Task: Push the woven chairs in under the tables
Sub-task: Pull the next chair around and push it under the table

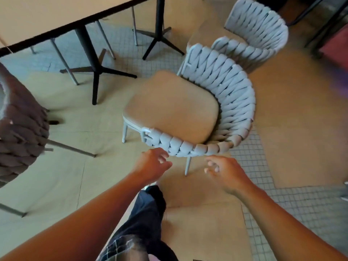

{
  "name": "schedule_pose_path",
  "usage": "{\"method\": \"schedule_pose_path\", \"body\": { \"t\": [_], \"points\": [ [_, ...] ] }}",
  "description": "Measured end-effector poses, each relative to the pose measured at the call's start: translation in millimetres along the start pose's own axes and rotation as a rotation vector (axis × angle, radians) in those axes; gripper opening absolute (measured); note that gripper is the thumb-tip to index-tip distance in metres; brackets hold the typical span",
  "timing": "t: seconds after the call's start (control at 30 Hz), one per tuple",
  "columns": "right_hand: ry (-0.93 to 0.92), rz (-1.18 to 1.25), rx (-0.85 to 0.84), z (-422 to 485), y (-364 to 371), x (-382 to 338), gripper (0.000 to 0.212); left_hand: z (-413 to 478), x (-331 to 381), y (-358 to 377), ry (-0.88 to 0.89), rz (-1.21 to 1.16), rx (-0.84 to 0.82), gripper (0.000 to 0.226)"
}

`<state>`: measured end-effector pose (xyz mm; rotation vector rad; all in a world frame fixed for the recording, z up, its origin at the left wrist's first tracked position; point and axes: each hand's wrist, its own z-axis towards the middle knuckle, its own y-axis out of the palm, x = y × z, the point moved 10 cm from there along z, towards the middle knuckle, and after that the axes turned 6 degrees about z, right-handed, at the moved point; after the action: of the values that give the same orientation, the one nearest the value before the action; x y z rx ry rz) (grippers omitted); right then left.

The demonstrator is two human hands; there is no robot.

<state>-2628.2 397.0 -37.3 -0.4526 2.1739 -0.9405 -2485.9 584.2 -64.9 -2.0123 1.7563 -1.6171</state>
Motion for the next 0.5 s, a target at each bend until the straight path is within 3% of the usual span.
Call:
{"method": "schedule_pose_path", "body": {
  "t": [0.23,0.33,0.5],
  "points": [
    [-0.013,-0.194,0.062,46,-75,50,0.039,66,72,44,0.068,-0.058,-0.01,0.019],
    [-0.022,-0.304,0.052,78,-101,66,0.032,97,90,67,0.008,-0.056,-0.06,0.023],
    [-0.044,-0.402,0.011,124,-127,85,0.043,131,109,100,-0.093,-0.049,-0.14,0.02]
  ]
}}
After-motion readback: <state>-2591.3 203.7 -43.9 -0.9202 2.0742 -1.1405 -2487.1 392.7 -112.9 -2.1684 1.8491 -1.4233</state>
